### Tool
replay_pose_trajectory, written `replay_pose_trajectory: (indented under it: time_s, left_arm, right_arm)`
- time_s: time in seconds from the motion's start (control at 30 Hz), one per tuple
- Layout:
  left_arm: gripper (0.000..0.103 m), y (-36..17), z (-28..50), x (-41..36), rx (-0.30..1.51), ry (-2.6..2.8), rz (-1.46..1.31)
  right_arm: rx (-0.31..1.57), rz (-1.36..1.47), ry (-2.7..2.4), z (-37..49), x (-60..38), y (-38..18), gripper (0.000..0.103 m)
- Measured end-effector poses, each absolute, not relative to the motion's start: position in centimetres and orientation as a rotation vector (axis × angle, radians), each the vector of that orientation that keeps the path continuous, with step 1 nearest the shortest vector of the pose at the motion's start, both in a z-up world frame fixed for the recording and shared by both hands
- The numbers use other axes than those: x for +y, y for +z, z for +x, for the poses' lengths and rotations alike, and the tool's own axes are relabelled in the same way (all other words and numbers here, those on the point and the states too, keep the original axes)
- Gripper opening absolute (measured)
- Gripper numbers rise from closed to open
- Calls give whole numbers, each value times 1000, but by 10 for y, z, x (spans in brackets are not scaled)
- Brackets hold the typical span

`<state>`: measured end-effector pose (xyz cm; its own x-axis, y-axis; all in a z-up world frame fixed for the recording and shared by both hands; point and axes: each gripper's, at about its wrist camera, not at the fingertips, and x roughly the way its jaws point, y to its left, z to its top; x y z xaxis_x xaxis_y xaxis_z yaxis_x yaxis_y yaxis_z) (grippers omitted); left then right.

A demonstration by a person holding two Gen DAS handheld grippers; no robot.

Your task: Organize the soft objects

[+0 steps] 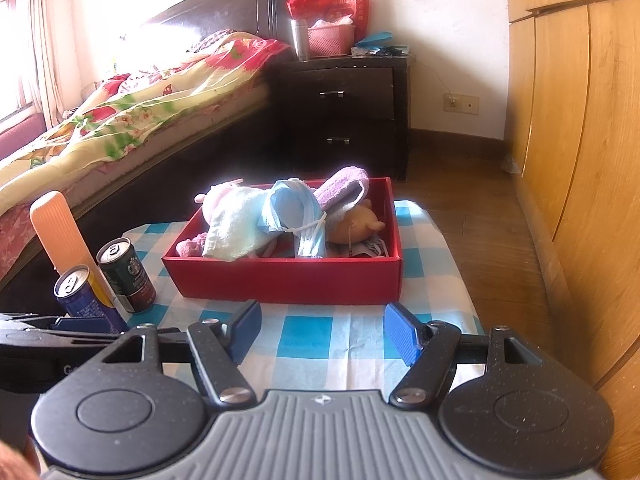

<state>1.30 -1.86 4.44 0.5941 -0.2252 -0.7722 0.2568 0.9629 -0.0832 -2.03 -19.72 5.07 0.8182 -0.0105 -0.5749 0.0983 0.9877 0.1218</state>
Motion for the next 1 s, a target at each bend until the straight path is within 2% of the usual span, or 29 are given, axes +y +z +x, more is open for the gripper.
replay_pose_trajectory:
  time_s: [1.0]
  left_arm:
    - [77, 45, 12, -21, 889, -277, 32]
  right_arm:
    - [614, 150, -65, -20, -195, 49, 47]
